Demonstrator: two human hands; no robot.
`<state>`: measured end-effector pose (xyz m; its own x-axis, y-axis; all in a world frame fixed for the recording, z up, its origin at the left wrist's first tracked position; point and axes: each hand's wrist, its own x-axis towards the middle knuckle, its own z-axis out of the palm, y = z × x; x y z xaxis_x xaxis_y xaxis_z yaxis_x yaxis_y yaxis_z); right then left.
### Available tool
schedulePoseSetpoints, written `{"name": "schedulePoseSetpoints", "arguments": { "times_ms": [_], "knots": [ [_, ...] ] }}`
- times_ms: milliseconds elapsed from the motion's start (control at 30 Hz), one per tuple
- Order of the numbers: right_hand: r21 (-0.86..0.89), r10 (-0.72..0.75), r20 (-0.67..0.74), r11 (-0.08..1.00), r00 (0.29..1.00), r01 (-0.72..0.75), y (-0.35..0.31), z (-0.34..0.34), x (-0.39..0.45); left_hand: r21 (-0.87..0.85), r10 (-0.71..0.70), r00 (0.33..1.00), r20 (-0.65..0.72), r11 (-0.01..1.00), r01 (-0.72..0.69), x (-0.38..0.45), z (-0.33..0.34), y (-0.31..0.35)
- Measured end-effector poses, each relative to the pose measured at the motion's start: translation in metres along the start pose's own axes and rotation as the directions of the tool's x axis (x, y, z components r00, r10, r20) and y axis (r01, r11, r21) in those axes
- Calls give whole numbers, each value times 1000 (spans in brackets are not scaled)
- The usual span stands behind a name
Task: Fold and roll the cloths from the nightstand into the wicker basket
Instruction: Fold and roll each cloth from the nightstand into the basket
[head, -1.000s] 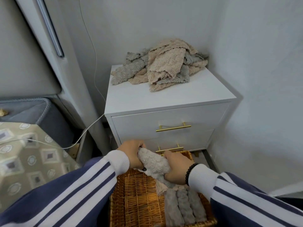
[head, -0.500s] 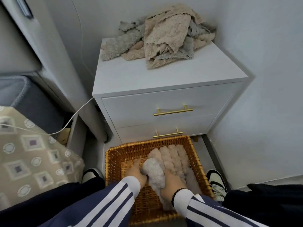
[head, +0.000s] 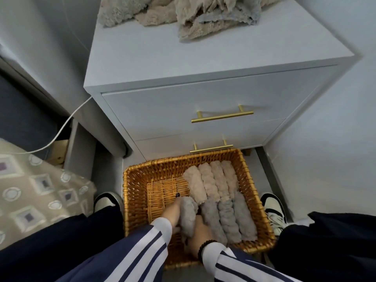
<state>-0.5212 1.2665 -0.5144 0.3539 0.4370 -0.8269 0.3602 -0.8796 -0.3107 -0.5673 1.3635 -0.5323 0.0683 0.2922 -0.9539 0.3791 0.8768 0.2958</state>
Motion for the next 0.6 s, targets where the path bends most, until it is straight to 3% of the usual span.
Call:
{"name": "schedulePoseSetpoints", "arguments": {
  "times_ms": [233,400,533,600],
  "knots": [
    [-133,57,110,990,992,-42,8,5,25,-218,-42,999,24,975,46,9,20,-19],
    [-210,52,41,977,998,-42,20,-2,36,-123,-55,975,216,989,83,8,27,-24],
    [-316,-9,-30,949,999,-1,25,-7,38,-98,-26,963,269,994,54,20,38,-19],
    [-411,-73,-79,911,994,34,29,-11,35,-55,-76,956,285,994,95,24,37,-16]
  ]
}}
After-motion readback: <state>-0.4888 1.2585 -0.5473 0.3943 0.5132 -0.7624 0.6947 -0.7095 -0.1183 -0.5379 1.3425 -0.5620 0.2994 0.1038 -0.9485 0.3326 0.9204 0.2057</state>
